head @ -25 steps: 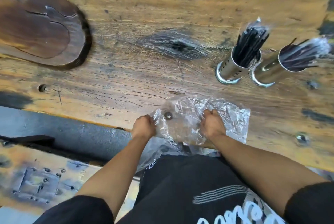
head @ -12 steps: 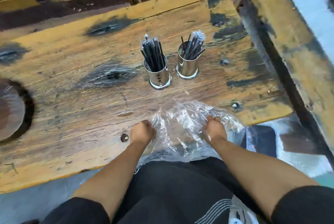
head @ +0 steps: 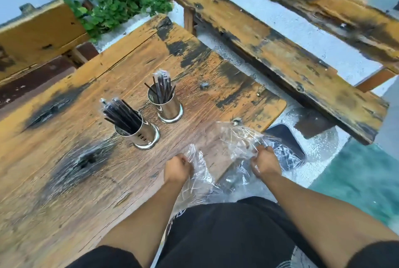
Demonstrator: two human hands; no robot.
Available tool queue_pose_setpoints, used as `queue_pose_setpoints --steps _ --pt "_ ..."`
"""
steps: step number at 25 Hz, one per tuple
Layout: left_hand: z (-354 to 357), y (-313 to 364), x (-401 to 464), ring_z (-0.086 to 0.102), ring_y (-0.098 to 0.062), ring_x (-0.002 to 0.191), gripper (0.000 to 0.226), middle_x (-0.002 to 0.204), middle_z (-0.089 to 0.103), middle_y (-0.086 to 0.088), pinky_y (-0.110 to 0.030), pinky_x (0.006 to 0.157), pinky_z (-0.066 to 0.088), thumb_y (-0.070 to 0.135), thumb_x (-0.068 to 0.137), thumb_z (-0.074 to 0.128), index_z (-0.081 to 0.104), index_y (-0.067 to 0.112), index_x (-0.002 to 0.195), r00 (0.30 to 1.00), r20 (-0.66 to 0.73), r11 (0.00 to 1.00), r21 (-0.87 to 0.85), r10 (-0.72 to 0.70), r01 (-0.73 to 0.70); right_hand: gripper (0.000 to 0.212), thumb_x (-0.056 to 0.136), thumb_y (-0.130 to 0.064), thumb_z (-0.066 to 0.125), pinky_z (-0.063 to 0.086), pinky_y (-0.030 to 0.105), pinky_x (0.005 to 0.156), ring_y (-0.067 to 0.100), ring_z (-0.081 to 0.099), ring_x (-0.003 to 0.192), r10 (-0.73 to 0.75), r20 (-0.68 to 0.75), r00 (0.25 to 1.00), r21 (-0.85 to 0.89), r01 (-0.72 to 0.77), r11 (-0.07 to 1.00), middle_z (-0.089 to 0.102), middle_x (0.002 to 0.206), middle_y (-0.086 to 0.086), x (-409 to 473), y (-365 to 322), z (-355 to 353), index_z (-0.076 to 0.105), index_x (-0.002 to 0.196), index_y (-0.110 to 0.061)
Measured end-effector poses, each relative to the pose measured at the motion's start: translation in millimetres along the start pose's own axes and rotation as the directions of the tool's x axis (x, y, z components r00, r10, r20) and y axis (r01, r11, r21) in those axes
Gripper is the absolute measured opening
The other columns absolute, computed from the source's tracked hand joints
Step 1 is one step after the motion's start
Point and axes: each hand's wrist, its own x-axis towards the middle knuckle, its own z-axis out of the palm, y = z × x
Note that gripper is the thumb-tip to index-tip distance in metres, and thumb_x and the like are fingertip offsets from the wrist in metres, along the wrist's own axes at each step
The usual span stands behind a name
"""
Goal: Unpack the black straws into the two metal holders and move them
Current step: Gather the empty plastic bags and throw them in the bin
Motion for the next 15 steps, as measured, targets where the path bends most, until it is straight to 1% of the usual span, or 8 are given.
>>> queue_pose_setpoints --steps 1,3,5,7,9,11,12,15 --pt "2.1 11.7 3.1 0.061 -0.015 0.067 0.021 0.073 0.067 0.003 -0.024 0.064 0.046 0.012 0.092 0.054 0.060 0.025 0.077 1.000 0.008 0.999 0.021 0.028 -0.029 0.034 0.098 -0.009 0.059 0.049 0.031 0.080 0.026 0.054 0.084 0.028 -0.014 1.000 0.015 -0.027 1.000 0.048 0.133 0.014 3.3 8.8 -4.9 0.055 0.132 -0.015" --pt "7.2 35.1 8.9 0.056 -0.012 0.062 0.024 0.065 0.059 0.006 -0.024 0.061 0.043 0.011 0.093 0.053 0.054 0.025 0.073 0.998 0.025 0.995 0.074 0.063 -0.065 0.036 0.098 -0.011 0.061 0.046 0.030 0.076 0.027 0.057 0.088 0.052 -0.026 0.998 0.040 -0.051 0.998 0.048 0.132 0.015 9.7 22.8 -16.1 0.054 0.134 -0.012" --pt "15.7 60.9 15.6 0.059 -0.014 0.063 0.019 0.067 0.061 0.003 -0.025 0.055 0.043 0.012 0.094 0.052 0.059 0.020 0.077 0.993 0.063 0.987 0.115 0.102 -0.109 0.040 0.098 -0.010 0.063 0.041 0.028 0.073 0.027 0.056 0.088 0.091 -0.028 0.995 0.081 -0.089 0.993 0.048 0.132 0.015 18.5 40.3 -28.0 0.052 0.136 -0.011" --pt "26.1 87.6 23.3 0.060 -0.015 0.063 0.015 0.072 0.066 -0.001 -0.024 0.049 0.040 0.015 0.095 0.053 0.062 0.016 0.084 0.988 0.090 0.977 0.158 0.127 -0.140 0.041 0.097 -0.010 0.064 0.041 0.026 0.073 0.030 0.060 0.090 0.115 -0.038 0.993 0.101 -0.111 0.989 0.048 0.131 0.014 27.7 57.5 -40.1 0.053 0.136 -0.011" --pt "36.0 118.8 27.4 0.060 -0.015 0.062 0.014 0.072 0.065 -0.002 -0.025 0.049 0.043 0.016 0.097 0.052 0.062 0.014 0.086 0.981 0.108 0.964 0.194 0.160 -0.179 0.036 0.097 -0.011 0.063 0.046 0.028 0.076 0.029 0.060 0.090 0.131 -0.042 0.991 0.143 -0.123 0.982 0.050 0.130 0.014 41.5 76.3 -54.2 0.056 0.132 -0.012" --pt "47.8 153.9 28.6 0.061 -0.017 0.065 0.013 0.074 0.065 -0.002 -0.026 0.053 0.046 0.016 0.097 0.052 0.062 0.013 0.090 0.973 0.117 0.948 0.230 0.197 -0.220 0.030 0.098 -0.014 0.061 0.053 0.033 0.083 0.028 0.060 0.092 0.160 -0.053 0.986 0.174 -0.148 0.974 0.051 0.128 0.014 56.1 97.4 -72.7 0.058 0.128 -0.013" --pt "53.9 170.6 29.6 0.062 -0.018 0.067 0.012 0.075 0.065 -0.002 -0.026 0.055 0.046 0.016 0.097 0.052 0.063 0.013 0.092 0.968 0.130 0.939 0.246 0.215 -0.242 0.029 0.099 -0.016 0.061 0.052 0.034 0.084 0.027 0.059 0.092 0.175 -0.056 0.983 0.185 -0.162 0.969 0.052 0.127 0.014 62.6 108.8 -81.4 0.058 0.127 -0.013" --pt "69.7 215.2 31.6 0.064 -0.021 0.072 0.011 0.080 0.070 -0.004 -0.027 0.057 0.049 0.019 0.097 0.055 0.063 0.012 0.095 0.955 0.181 0.909 0.308 0.233 -0.280 0.031 0.098 -0.016 0.063 0.048 0.029 0.079 0.020 0.049 0.086 0.202 -0.066 0.977 0.221 -0.183 0.958 0.054 0.125 0.015 77.7 138.7 -106.8 0.056 0.129 -0.014"
